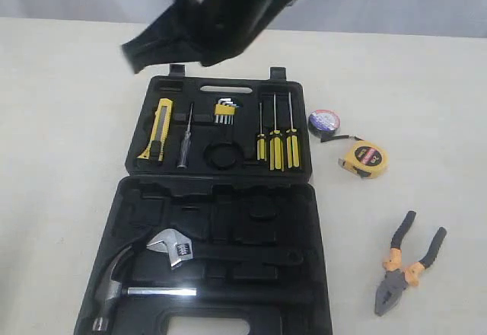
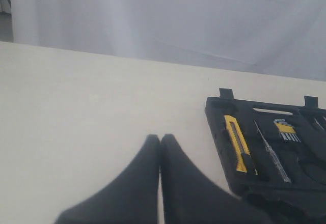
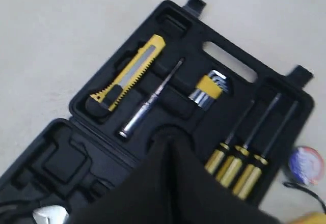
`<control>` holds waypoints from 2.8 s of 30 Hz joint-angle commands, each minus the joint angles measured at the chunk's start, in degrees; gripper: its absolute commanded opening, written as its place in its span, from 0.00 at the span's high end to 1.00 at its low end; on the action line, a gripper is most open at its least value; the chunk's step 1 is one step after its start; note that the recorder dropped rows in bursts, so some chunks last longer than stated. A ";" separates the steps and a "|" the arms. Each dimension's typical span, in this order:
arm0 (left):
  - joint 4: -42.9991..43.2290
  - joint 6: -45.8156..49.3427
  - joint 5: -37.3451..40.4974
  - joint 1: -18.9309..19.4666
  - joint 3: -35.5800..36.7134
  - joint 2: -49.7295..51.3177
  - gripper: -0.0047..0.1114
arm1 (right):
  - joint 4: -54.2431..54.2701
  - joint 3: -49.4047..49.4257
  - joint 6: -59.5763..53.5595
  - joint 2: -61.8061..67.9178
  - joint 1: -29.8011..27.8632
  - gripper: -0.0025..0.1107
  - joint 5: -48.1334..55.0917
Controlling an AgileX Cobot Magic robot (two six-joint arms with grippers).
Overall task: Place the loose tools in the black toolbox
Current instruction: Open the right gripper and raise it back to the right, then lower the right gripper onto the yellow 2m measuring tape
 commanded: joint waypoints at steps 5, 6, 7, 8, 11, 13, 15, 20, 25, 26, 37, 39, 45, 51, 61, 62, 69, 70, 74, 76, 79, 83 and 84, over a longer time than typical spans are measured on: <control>0.21 0.02 0.06 -0.33 -0.30 0.23 0.96 | -0.38 20.65 4.03 -22.56 -12.02 0.98 3.15; 0.21 0.02 0.06 -0.33 -0.30 0.23 0.96 | -0.38 23.47 4.80 -24.66 -13.95 0.98 2.47; 0.21 0.02 0.06 -0.33 -0.30 0.23 0.96 | -0.38 25.65 5.20 -26.14 -15.81 0.98 1.54; 0.21 0.02 0.06 -0.33 -0.30 0.23 0.96 | -0.38 28.21 5.77 -27.68 -17.57 0.98 0.51; 0.21 0.02 0.06 -0.33 -0.30 0.23 0.96 | -0.38 34.36 6.87 -30.54 -21.38 0.98 -2.98; 0.21 0.02 0.06 -0.33 -0.30 0.23 0.96 | -0.38 36.80 7.21 -30.88 -22.82 0.98 -5.51; 0.21 0.02 0.06 -0.33 -0.30 0.23 0.96 | -0.28 38.55 7.35 -30.39 -23.46 0.98 -7.70; 0.21 0.02 0.06 -0.33 -0.30 0.23 0.96 | 0.60 39.04 9.94 -25.22 -23.46 0.98 -8.63; 0.21 0.02 0.06 -0.33 -0.30 0.23 0.96 | 3.99 34.49 9.22 -16.77 -23.58 0.98 -7.15; 0.21 0.02 0.06 -0.33 -0.30 0.23 0.96 | 4.51 33.01 9.22 -15.25 -23.79 0.98 -6.55; 0.21 0.02 0.06 -0.33 -0.30 0.23 0.96 | 15.49 23.00 6.06 -0.02 -32.07 0.94 -4.28; 0.21 0.02 0.06 -0.33 -0.30 0.23 0.96 | 14.26 23.00 6.06 1.13 -32.07 0.84 -4.40; 0.21 0.02 0.06 -0.33 -0.30 0.23 0.96 | 14.16 23.00 8.81 2.01 -32.07 0.38 -5.99; 0.21 0.02 0.06 -0.33 -0.30 0.23 0.96 | 10.55 23.00 14.76 2.01 -32.07 0.31 -7.03; 0.21 0.02 0.06 -0.33 -0.30 0.23 0.96 | 5.57 23.00 20.47 6.83 -32.07 0.31 -10.40; 0.21 0.02 0.06 -0.33 -0.30 0.23 0.96 | 5.57 23.00 20.78 7.53 -32.07 0.31 -11.16; 0.21 0.02 0.06 -0.33 -0.30 0.23 0.96 | 6.55 23.00 21.71 11.05 -34.01 0.31 -12.72; 0.21 0.02 0.06 -0.33 -0.30 0.23 0.96 | 6.45 23.00 21.71 11.40 -34.21 0.31 -12.37; 0.21 0.02 0.06 -0.33 -0.30 0.23 0.96 | 7.60 23.00 19.02 12.43 -34.76 0.31 -12.14; 0.21 0.02 0.06 -0.33 -0.30 0.23 0.96 | 9.12 23.00 17.48 12.97 -34.76 0.31 -12.72; 0.21 0.02 0.06 -0.33 -0.30 0.23 0.96 | 9.92 23.00 16.87 13.96 -34.76 0.31 -13.49; 0.21 0.02 0.06 -0.33 -0.30 0.23 0.96 | 10.06 23.00 16.87 15.46 -34.76 0.31 -13.81; 0.21 0.02 0.06 -0.33 -0.30 0.23 0.96 | 10.16 23.00 16.87 15.77 -34.76 0.31 -13.81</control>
